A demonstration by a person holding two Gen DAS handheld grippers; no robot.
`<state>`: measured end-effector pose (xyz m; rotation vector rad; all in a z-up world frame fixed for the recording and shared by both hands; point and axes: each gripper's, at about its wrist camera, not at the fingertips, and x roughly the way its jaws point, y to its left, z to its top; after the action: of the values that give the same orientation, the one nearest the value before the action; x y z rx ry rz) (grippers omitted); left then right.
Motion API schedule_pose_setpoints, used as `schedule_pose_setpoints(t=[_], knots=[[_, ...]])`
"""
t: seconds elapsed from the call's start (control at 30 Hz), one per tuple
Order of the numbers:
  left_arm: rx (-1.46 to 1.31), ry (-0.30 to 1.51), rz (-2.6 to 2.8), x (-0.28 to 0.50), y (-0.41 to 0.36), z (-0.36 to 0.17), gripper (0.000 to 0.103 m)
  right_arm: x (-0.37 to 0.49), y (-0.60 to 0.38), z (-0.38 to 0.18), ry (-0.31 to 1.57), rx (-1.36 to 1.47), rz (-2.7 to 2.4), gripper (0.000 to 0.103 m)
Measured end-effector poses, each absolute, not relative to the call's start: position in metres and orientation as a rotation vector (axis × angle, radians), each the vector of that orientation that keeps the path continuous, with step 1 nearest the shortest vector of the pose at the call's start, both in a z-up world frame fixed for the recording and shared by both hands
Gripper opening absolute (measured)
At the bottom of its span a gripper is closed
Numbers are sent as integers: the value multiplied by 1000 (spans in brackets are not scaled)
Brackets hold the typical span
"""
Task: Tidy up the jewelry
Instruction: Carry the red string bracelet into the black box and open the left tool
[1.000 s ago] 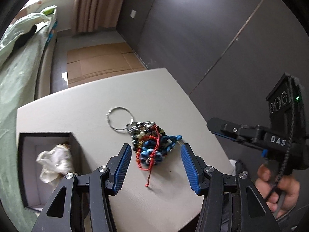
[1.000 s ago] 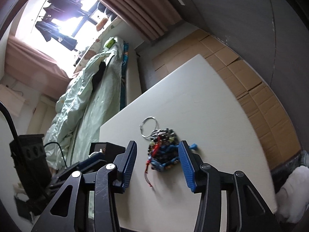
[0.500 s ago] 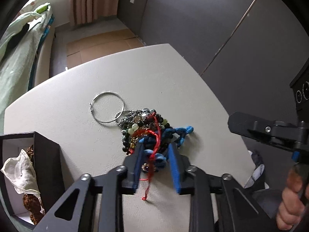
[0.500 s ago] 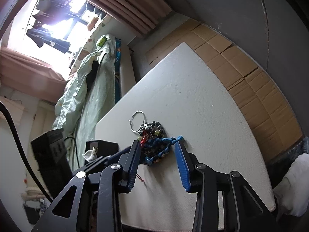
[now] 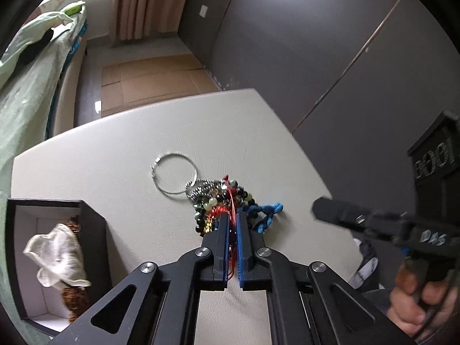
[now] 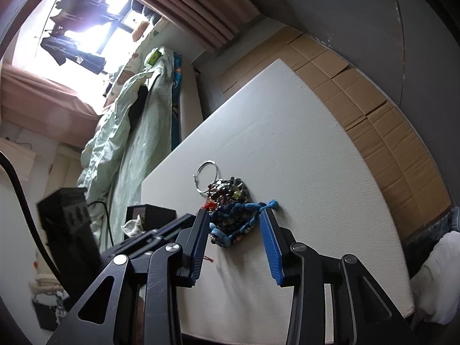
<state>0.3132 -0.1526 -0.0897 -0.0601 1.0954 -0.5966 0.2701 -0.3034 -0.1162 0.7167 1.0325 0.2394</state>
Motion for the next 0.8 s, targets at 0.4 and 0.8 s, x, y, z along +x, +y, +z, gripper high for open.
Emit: schedule_pose_setpoints(t=[0.4,0.8], knots=[[-162,1028,-603,311,-116,-57,4,282,-254,-128,1122,550,322,39],[-206,981,-586,309,-76,-38,4,296,-202,-137,1159,275,273,39]])
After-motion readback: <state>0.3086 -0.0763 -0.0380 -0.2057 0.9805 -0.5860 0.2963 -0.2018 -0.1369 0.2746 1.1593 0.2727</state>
